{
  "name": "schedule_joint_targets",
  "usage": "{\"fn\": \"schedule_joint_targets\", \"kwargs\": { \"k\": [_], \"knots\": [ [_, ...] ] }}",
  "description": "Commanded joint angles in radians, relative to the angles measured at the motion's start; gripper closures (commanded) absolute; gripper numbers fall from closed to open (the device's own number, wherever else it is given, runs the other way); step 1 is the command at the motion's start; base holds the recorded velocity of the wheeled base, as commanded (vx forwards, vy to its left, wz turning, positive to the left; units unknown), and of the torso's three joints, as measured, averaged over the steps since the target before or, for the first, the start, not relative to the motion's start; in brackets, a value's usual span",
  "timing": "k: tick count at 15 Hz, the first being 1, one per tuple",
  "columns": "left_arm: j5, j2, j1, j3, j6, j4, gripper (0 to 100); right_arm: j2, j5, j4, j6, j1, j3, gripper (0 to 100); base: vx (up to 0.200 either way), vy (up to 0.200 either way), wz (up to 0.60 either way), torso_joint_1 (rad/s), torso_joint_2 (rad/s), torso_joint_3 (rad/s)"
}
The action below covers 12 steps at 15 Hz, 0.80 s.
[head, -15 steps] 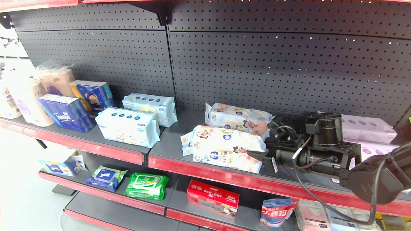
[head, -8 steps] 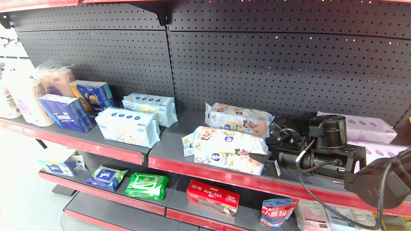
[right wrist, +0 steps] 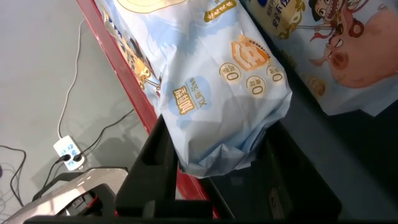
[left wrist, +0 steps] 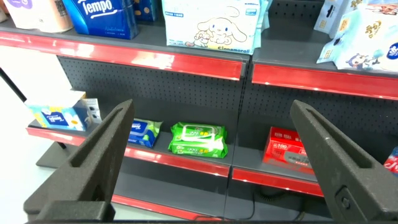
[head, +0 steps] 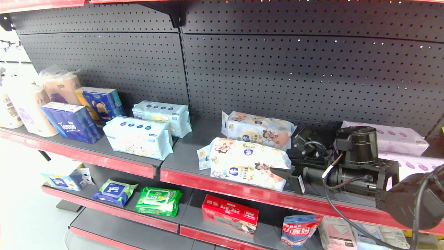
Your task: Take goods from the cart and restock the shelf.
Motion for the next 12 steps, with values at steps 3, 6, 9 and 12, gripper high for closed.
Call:
{"fn": "schedule_joint_targets", "kwargs": {
  "k": [3, 6, 9, 12],
  "knots": [
    [0.000, 0.000, 0.000, 0.000, 0.000, -0.001, 0, -0.002, 0.001, 0.001, -0.002, -0.001, 0.003, 100, 0.000, 0.000, 0.00, 0.000, 0.00, 0.000],
    [0.000, 0.000, 0.000, 0.000, 0.000, -0.001, 0, -0.001, 0.006, 0.001, -0.012, -0.001, 0.003, 100, 0.000, 0.000, 0.00, 0.000, 0.00, 0.000],
    [0.000, 0.000, 0.000, 0.000, 0.000, -0.001, 0, -0.001, 0.006, 0.001, -0.017, -0.003, 0.010, 100, 0.000, 0.000, 0.00, 0.000, 0.00, 0.000],
    [0.000, 0.000, 0.000, 0.000, 0.000, 0.000, 0, -0.002, 0.007, 0.001, -0.031, -0.003, 0.017, 100, 0.000, 0.000, 0.00, 0.000, 0.00, 0.000]
  ]
}}
